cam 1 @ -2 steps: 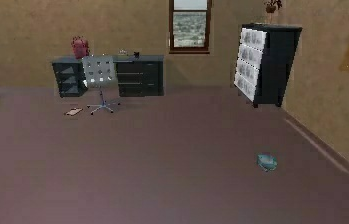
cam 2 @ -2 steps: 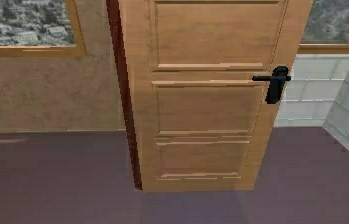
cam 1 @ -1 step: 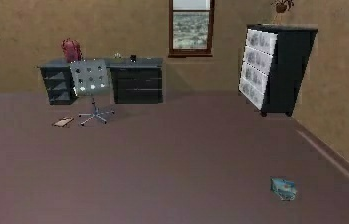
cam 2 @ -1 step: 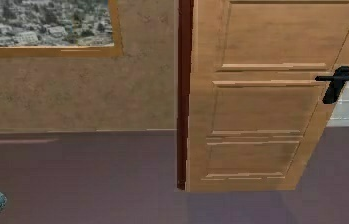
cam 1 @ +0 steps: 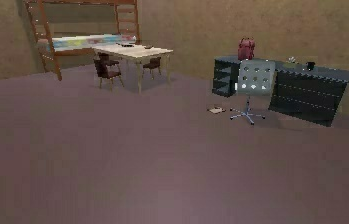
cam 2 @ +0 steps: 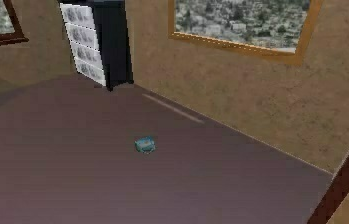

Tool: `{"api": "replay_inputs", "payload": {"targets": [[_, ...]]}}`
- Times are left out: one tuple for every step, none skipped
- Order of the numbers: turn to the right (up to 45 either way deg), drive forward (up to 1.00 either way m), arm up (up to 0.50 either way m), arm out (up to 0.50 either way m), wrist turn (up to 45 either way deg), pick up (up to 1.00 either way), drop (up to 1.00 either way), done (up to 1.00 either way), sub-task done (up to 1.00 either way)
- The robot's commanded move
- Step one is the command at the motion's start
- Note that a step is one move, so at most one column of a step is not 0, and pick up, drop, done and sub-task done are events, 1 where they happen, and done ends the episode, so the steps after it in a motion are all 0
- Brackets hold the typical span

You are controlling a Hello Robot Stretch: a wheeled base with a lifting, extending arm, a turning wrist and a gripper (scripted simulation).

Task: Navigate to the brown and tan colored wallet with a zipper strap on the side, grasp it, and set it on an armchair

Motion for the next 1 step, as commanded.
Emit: {"api": "replay_inputs", "payload": {"targets": [[0.0, 0.10, 0.00, 0.00, 0.0, 0.00, 0.00, 0.00, 0.00]]}}
